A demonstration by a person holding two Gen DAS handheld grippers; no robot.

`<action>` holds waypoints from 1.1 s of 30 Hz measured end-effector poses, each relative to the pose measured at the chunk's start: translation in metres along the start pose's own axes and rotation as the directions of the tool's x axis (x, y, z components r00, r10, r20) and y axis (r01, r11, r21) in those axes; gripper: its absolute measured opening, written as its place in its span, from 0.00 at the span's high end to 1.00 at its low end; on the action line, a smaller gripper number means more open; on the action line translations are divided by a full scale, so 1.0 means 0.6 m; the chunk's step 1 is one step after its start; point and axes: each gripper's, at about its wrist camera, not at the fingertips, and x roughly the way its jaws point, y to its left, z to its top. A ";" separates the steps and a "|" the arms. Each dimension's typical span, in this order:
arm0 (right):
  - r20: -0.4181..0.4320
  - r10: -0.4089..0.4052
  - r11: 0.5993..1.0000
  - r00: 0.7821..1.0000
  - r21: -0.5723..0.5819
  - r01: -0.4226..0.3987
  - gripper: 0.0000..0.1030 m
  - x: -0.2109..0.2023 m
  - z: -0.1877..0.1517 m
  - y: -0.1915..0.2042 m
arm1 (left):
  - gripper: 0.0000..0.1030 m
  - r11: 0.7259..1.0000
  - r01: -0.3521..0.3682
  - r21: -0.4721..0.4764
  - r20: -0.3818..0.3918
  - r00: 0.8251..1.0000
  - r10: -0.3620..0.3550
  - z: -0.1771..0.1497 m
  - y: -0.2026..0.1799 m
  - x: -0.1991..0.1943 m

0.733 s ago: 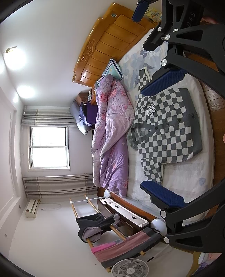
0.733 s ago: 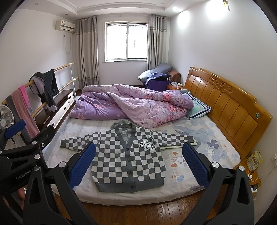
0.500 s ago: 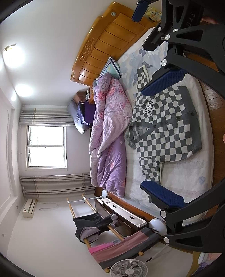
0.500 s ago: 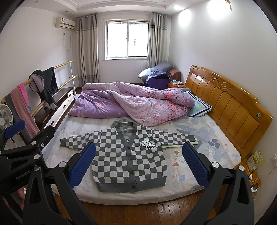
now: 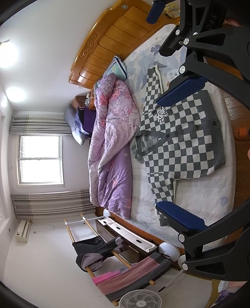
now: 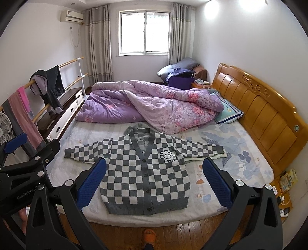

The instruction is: Fold large clothes

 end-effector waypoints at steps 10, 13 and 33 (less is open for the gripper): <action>-0.051 0.077 0.996 0.996 -0.040 -0.079 0.07 0.159 0.092 -0.042 | 0.05 0.997 -0.082 -0.003 -0.037 0.996 0.081 0.092 -0.051 0.168; -0.071 0.093 0.993 0.993 -0.061 -0.097 0.07 0.206 0.112 -0.041 | 0.05 0.995 -0.096 -0.023 -0.060 0.994 0.094 0.108 -0.053 0.221; -0.335 0.002 0.986 0.942 -0.157 -0.058 0.07 0.548 0.113 0.180 | 0.05 0.995 0.029 -0.091 -0.300 0.952 -0.055 0.034 0.205 0.606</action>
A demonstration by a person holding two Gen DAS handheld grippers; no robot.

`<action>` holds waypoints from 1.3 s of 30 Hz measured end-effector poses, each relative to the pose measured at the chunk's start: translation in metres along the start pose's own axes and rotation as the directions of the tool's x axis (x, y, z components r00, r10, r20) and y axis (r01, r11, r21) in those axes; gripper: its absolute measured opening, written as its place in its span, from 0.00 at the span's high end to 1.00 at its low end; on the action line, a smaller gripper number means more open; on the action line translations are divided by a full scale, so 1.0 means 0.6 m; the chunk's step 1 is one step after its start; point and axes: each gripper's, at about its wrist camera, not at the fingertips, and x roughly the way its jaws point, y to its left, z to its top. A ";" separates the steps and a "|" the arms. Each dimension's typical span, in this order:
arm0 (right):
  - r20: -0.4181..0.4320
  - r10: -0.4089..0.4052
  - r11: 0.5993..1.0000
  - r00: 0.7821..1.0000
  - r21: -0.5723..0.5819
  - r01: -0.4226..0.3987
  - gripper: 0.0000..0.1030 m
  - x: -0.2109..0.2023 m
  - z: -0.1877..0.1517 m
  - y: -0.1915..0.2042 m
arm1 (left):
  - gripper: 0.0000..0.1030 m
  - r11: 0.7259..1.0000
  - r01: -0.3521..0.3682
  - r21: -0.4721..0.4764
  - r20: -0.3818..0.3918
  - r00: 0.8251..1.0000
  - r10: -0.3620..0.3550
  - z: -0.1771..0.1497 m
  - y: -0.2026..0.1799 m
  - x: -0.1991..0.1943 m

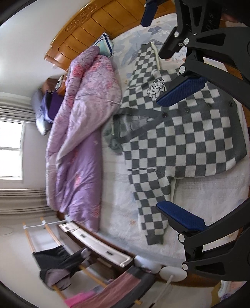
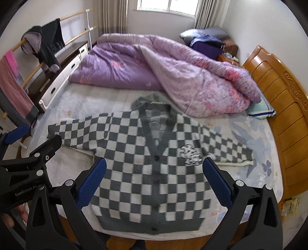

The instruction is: Fold large clothes

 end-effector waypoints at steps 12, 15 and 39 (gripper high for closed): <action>-0.176 0.046 0.999 0.983 0.004 -0.046 0.07 0.267 0.039 0.196 | 0.05 0.981 0.004 -0.194 -0.166 0.985 -0.037 -0.050 0.324 0.259; -0.207 0.103 0.995 0.973 0.021 -0.101 0.08 0.333 0.043 0.223 | 0.05 0.954 -0.075 -0.289 -0.200 0.980 0.017 -0.086 0.435 0.330; -0.363 0.295 0.955 0.884 0.133 -0.265 0.53 0.619 0.005 0.274 | 0.76 0.579 -0.109 -0.808 -0.159 0.987 -0.037 -0.222 0.808 0.588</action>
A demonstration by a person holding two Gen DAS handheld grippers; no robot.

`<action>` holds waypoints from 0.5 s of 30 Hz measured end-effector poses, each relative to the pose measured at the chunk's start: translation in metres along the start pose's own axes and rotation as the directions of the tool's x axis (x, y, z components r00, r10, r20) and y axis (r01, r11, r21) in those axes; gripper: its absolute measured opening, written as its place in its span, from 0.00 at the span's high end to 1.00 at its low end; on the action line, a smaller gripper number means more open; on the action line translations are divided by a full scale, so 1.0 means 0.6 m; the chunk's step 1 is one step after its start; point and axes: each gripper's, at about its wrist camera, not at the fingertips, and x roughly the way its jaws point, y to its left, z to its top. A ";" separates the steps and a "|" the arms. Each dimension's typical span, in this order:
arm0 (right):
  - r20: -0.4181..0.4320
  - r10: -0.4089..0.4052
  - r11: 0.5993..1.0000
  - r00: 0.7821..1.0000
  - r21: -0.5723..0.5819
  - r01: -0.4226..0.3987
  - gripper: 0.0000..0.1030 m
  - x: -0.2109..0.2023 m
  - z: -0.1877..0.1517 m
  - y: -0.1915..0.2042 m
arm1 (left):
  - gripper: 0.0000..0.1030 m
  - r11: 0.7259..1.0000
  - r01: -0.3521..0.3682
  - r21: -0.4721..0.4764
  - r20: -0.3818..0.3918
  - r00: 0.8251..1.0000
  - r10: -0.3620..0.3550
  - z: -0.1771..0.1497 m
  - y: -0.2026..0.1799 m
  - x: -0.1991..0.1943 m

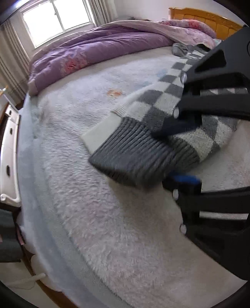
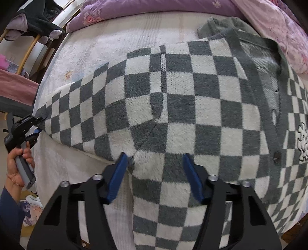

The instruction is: Fold large clothes

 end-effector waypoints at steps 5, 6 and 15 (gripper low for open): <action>-0.001 0.046 0.999 0.999 0.025 -0.046 0.79 0.029 0.018 -0.011 | 0.85 0.999 0.050 0.014 0.061 0.997 -0.050 -0.009 -0.014 -0.065; -0.001 0.054 0.998 0.999 0.029 -0.054 0.82 0.035 0.021 -0.014 | 0.86 0.998 0.049 0.041 0.076 0.996 -0.052 -0.013 -0.024 -0.083; -0.098 0.128 0.991 0.987 0.061 -0.122 0.97 0.161 0.036 -0.053 | 0.86 0.970 0.096 0.224 0.196 0.970 -0.142 -0.078 -0.191 -0.266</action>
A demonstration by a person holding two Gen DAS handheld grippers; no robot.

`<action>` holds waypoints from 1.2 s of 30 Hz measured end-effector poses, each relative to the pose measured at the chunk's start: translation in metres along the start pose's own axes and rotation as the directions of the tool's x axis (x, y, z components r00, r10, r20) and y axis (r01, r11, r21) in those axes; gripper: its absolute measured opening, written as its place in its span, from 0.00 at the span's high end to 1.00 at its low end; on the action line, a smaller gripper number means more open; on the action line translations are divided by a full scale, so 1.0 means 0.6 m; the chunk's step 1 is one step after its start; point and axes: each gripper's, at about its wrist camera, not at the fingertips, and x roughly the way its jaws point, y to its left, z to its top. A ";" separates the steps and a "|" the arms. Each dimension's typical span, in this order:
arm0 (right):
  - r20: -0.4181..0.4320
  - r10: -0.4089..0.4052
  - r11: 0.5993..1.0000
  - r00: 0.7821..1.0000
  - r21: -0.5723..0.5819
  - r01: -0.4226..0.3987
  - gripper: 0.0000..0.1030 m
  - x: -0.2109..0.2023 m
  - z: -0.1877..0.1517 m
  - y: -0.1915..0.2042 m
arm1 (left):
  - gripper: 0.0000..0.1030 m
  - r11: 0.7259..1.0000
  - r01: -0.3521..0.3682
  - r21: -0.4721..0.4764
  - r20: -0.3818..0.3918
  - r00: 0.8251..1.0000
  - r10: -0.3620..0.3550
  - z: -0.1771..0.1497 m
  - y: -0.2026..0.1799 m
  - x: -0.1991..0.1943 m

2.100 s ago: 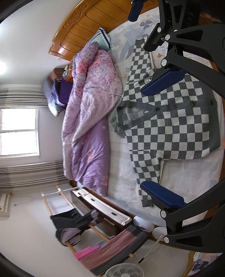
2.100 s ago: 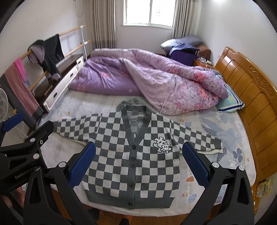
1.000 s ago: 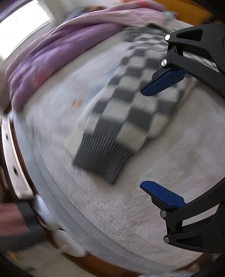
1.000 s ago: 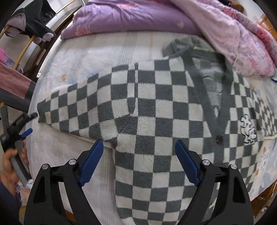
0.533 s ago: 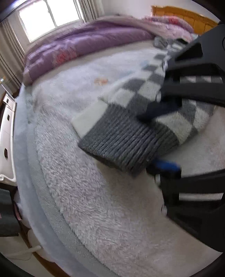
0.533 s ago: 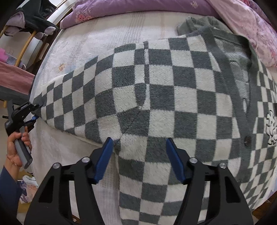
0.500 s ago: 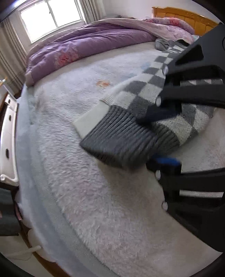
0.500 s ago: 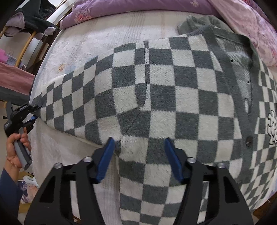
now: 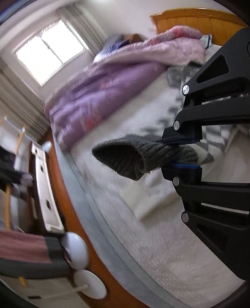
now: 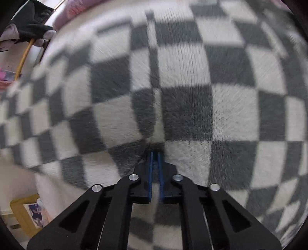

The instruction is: Fold large clothes

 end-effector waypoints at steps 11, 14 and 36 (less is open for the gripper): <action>0.073 0.228 0.973 0.971 0.003 -0.229 0.91 -0.199 -0.065 -0.221 | 0.86 0.973 0.169 0.155 -0.009 0.985 -0.170 -0.200 -0.427 -0.002; 0.113 0.142 0.989 0.983 0.024 -0.145 0.91 -0.273 -0.106 -0.345 | 0.86 0.965 0.192 0.176 -0.081 0.980 -0.180 -0.295 -0.541 0.053; 0.416 -0.153 0.697 0.897 0.689 -0.200 0.65 -0.546 -0.293 -1.117 | 0.72 0.881 0.040 0.472 -0.396 0.902 0.172 -0.718 -0.813 0.415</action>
